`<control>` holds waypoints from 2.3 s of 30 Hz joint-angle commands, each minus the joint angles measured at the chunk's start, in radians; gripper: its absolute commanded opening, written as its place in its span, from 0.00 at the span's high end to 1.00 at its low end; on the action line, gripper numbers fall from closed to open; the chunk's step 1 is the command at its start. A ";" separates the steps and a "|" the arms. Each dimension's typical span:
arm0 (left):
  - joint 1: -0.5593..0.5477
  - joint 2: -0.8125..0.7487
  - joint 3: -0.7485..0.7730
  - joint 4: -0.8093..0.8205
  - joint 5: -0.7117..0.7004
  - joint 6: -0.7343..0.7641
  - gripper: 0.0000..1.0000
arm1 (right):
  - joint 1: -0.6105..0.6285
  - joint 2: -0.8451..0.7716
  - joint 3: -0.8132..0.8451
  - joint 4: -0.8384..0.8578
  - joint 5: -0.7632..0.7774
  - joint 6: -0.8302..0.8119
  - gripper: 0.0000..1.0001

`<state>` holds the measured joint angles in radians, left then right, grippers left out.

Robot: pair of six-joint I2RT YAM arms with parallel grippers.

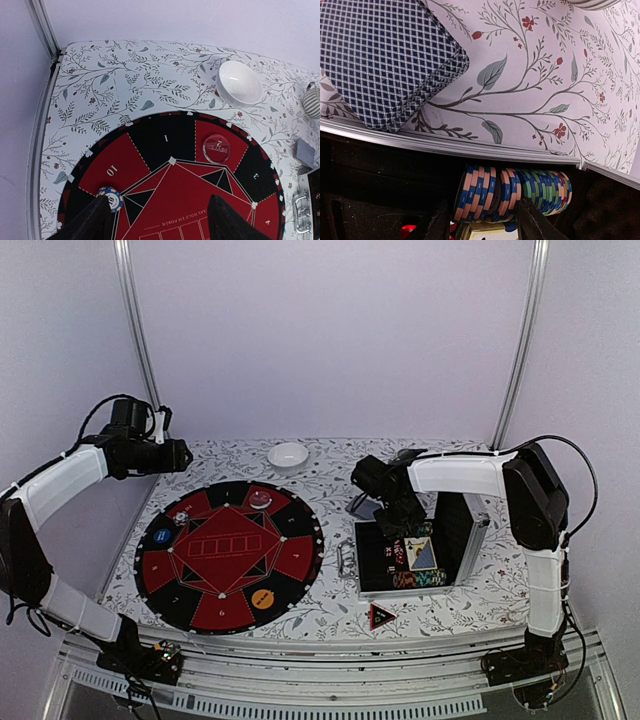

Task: Distribute texas hold em gaming equipment
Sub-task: Pick up the pile of poker chips from the chip case, then pass from the right arm to the left

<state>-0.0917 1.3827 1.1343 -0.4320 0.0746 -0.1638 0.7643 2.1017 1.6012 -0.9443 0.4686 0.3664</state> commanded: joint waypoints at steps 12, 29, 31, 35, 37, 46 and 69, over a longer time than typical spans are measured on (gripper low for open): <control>-0.011 0.000 0.007 -0.007 0.014 0.013 0.31 | -0.025 -0.024 -0.083 0.081 -0.081 0.011 0.54; -0.014 -0.057 0.008 -0.010 0.036 0.028 0.31 | -0.056 -0.091 -0.066 0.086 -0.080 0.005 0.97; -0.025 -0.080 0.005 0.008 0.064 0.041 0.31 | -0.057 -0.128 -0.056 0.086 -0.104 -0.002 0.98; -0.099 -0.147 -0.013 0.073 0.108 0.115 0.31 | -0.064 -0.222 -0.023 0.083 -0.165 -0.027 0.98; -0.172 -0.189 -0.024 0.109 0.129 0.188 0.32 | -0.065 -0.263 0.001 0.084 -0.227 -0.055 0.98; -0.699 -0.361 -0.233 0.458 0.117 0.645 0.13 | -0.040 -0.437 0.006 0.259 -0.695 -0.132 0.98; -0.924 -0.077 -0.225 0.621 -0.125 0.900 0.15 | 0.087 -0.400 -0.021 0.447 -1.068 -0.113 0.98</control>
<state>-1.0302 1.2915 0.9001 0.1818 -0.0177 0.7372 0.8497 1.7039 1.5936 -0.5491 -0.5400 0.2573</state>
